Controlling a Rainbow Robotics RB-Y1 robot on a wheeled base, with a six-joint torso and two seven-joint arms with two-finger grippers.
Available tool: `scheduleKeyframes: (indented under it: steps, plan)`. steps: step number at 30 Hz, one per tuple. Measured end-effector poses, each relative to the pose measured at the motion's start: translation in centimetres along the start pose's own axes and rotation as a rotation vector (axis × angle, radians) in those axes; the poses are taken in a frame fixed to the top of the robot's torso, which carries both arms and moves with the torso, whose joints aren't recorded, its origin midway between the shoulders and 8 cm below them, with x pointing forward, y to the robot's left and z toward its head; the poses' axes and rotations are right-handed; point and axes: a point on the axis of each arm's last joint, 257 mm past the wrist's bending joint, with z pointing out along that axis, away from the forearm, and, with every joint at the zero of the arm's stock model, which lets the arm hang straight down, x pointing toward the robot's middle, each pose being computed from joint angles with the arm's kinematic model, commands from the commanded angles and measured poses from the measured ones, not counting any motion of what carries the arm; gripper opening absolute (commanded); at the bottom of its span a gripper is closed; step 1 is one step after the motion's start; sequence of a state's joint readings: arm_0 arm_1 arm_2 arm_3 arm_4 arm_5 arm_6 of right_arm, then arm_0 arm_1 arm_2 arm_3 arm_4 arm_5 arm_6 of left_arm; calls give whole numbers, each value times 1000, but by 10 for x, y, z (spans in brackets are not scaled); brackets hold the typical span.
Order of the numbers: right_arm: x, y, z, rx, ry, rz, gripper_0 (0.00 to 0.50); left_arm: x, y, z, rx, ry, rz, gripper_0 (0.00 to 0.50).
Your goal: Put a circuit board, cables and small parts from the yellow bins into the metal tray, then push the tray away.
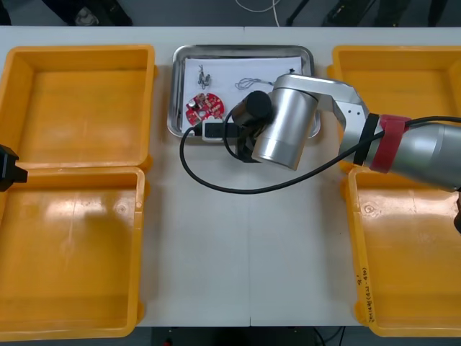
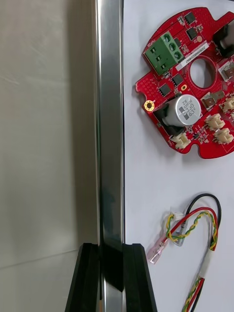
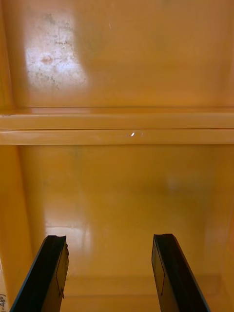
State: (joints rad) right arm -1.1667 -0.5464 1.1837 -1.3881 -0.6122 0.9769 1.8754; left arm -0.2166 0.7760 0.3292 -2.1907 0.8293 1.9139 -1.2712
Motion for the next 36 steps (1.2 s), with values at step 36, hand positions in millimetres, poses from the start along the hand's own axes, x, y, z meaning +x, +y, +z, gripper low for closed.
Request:
scheduleKeyframes:
  steps: [36]
  plan:
    - [-1, -43, 15, 43, -33, 66, 0, 0, 0, 0, 0, 0, 0, 500]
